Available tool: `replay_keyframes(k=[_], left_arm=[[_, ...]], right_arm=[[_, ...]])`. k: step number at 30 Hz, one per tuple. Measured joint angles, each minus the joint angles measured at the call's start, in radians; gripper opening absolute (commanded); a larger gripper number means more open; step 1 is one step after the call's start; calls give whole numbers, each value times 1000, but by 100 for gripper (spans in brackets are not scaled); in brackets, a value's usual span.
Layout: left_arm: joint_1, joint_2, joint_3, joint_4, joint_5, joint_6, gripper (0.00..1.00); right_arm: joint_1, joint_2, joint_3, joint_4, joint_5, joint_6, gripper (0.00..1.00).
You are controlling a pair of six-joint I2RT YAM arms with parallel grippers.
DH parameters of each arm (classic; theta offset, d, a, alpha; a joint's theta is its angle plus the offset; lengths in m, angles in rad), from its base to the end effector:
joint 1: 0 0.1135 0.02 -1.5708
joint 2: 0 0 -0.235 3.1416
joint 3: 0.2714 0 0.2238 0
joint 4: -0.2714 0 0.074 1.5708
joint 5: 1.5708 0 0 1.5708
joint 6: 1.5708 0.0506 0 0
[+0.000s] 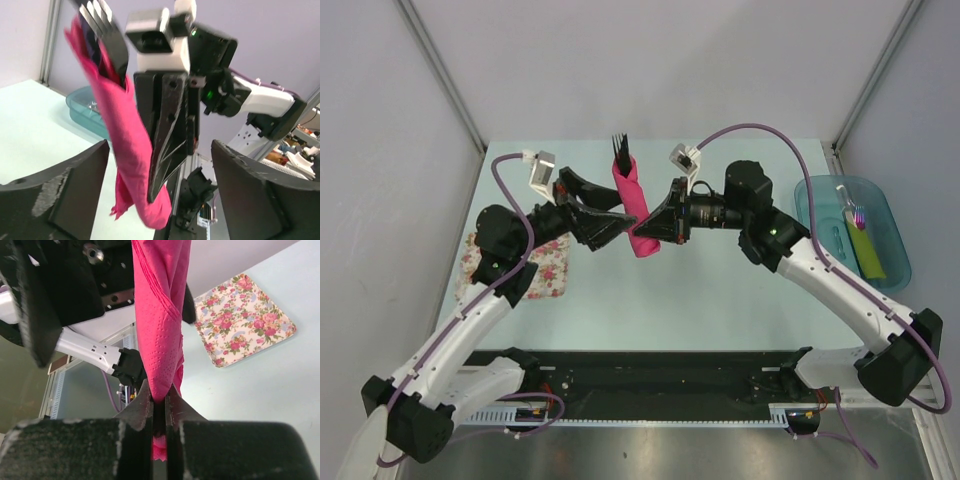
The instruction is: Place the utensils on the paper napkin and roll it up
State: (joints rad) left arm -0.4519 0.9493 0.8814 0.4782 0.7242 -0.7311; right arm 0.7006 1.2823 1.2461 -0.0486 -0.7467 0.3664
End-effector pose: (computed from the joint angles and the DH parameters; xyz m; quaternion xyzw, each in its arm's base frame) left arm 0.1698 -0.1197 0.3944 0.2220 0.5489 -0.5973 0.5409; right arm 0.1931 0.2078 0.3815 -0.3574 0.6351 0.5516 0.4058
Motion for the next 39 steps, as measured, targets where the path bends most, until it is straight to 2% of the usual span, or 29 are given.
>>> replay_keyframes(k=[5, 7, 10, 13, 16, 18, 20, 23, 25, 26, 32, 35, 39], left_arm=[[0, 9, -24, -23, 16, 7, 94], [0, 14, -37, -26, 18, 6, 88], [0, 23, -51, -22, 26, -9, 60], [-4, 33, -56, 9, 46, -37, 47], [-9, 34, -57, 51, 57, -64, 21], [-11, 36, -57, 76, 66, -80, 15], [-11, 39, -58, 91, 71, -92, 1], [-11, 44, -58, 109, 77, -119, 0], [-10, 47, -59, 120, 80, -128, 0], [-10, 47, -60, 123, 80, -133, 0], [27, 58, -61, 143, 70, -154, 0], [41, 68, -60, 148, 59, -162, 0], [42, 74, -60, 148, 57, -163, 0]], right_arm=[[2, -8, 11, 0, 1, -1, 0], [5, -15, 13, 1, 1, -2, 0], [14, -23, 14, 1, 0, -5, 0], [24, -25, 17, -1, 3, -16, 0], [26, -25, 17, -2, 1, -23, 0], [29, -25, 18, -1, 2, -27, 0], [29, -25, 19, 2, 0, -28, 0], [29, -26, 20, 3, 0, -32, 0], [29, -26, 21, 3, 1, -35, 13], [29, -26, 21, 3, 0, -36, 30], [29, -39, 18, -6, 1, -48, 64], [30, -56, 4, -16, 10, -66, 66], [41, -71, -10, -36, 56, -100, 60]])
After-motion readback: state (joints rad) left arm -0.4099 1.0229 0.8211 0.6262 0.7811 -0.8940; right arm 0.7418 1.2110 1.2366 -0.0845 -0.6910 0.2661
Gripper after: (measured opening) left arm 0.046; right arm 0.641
